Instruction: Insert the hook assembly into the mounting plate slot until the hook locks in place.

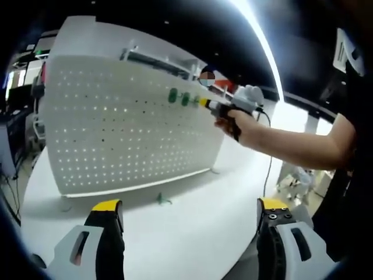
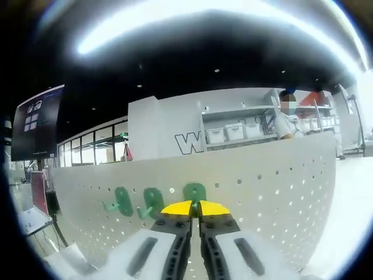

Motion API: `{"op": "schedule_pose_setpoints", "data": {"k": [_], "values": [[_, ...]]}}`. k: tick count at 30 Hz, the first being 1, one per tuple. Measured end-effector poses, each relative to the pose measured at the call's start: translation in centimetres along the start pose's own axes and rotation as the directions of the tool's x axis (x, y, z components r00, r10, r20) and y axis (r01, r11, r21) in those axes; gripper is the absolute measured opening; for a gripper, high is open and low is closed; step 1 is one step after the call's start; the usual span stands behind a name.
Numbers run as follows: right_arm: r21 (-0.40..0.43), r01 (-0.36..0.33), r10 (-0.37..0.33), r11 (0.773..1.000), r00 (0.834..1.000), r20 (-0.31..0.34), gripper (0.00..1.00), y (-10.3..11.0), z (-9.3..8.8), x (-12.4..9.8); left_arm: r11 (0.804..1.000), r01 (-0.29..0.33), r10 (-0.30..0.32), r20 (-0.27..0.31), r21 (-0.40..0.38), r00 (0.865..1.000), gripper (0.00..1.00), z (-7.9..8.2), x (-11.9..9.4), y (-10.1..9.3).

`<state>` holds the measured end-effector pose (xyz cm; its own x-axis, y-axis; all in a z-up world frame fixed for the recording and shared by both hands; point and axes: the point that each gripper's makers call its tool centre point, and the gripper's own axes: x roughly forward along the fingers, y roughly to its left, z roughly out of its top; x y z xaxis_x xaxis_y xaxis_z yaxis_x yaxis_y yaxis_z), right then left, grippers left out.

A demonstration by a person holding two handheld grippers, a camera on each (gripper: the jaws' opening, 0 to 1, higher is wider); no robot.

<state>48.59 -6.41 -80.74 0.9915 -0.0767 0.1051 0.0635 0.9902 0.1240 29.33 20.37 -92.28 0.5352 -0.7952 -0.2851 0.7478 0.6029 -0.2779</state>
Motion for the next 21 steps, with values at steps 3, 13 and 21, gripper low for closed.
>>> {"op": "schedule_pose_setpoints", "data": {"k": [3, 13, 21], "values": [[-0.023, -0.002, 0.002, 1.0, 1.0, -0.002, 0.0, 0.0, -0.1, 0.0, 1.0, 0.0, 0.0, -0.003, 0.0, 1.0, 0.96, 0.0, 0.0, -0.1], [-0.087, 0.01, -0.013, 0.996, 0.999, -0.033, 0.01, -0.1, -0.6, 0.5, 1.0, -0.025, 0.025, 0.015, -0.009, 1.0, 0.96, 0.2, -0.9, 0.3], [-0.079, 0.016, -0.022, 0.997, 0.997, -0.071, 0.06, -0.1, -1.2, 0.8, 0.999, -0.039, 0.04, 0.025, -0.019, 0.999, 0.96, 0.4, -1.4, 0.5]]}}
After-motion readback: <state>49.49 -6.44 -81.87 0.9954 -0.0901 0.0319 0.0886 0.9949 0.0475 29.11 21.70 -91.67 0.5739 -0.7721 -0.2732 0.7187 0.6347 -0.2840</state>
